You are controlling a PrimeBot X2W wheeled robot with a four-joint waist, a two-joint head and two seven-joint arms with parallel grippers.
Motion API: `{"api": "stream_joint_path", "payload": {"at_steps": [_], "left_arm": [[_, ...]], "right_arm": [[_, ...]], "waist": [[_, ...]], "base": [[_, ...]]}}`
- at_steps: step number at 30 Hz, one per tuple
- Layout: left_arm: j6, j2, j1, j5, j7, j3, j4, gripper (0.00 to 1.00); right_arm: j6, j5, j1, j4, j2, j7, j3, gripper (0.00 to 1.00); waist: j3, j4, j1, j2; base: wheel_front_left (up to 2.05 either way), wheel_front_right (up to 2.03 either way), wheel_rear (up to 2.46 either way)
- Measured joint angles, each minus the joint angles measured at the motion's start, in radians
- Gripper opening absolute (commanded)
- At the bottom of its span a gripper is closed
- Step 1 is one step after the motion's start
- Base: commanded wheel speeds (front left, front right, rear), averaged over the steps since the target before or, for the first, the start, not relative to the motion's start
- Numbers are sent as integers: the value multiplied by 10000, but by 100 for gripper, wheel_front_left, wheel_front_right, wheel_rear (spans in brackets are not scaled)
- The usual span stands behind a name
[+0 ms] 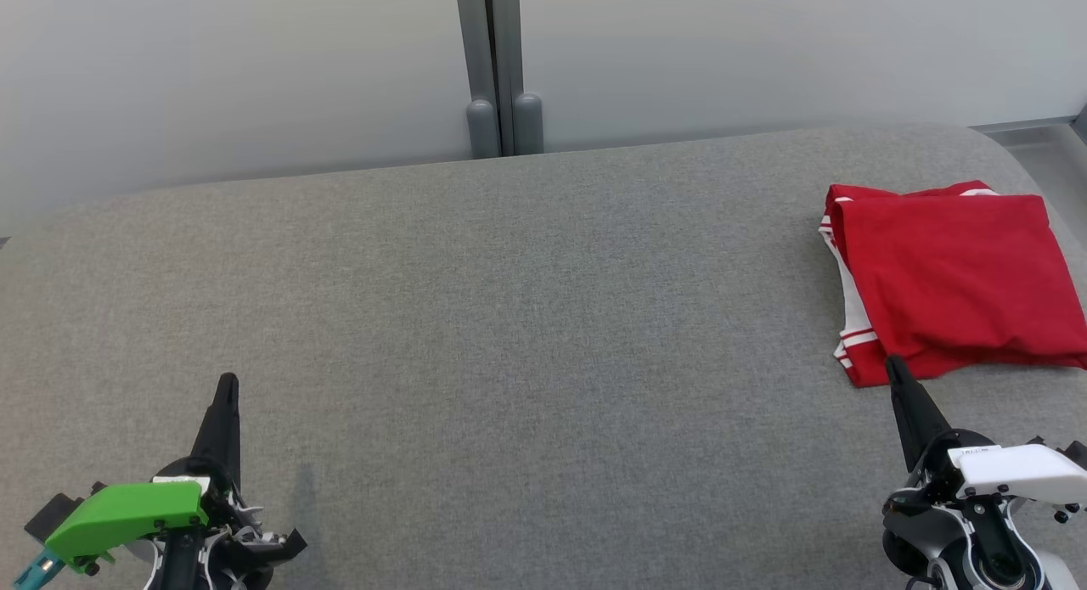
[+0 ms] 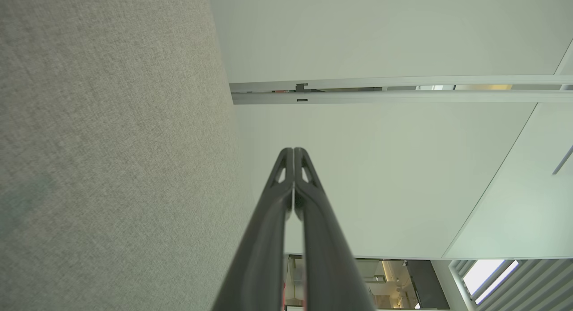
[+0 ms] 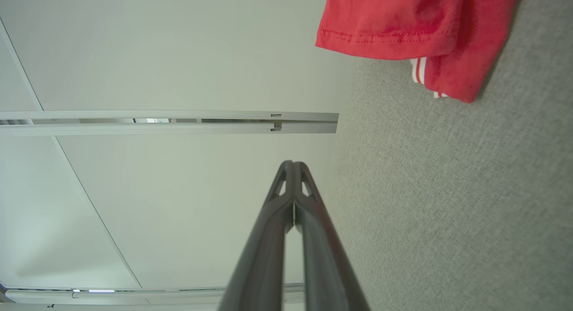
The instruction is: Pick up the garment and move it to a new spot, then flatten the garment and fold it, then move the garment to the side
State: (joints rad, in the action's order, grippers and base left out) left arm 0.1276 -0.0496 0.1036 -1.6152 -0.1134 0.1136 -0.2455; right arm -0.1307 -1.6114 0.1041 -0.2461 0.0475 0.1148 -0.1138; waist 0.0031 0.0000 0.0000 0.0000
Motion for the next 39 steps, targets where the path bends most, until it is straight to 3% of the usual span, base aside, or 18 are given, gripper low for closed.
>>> {"api": "stream_joint_path", "payload": {"at_steps": [39], "left_arm": [[0,4,0,2,-10,6,0,0]], "right_arm": [[0,0,1,0,0,0,0,0]], "waist": [[0,0,0,0]], "base": [[0,0,0]]}}
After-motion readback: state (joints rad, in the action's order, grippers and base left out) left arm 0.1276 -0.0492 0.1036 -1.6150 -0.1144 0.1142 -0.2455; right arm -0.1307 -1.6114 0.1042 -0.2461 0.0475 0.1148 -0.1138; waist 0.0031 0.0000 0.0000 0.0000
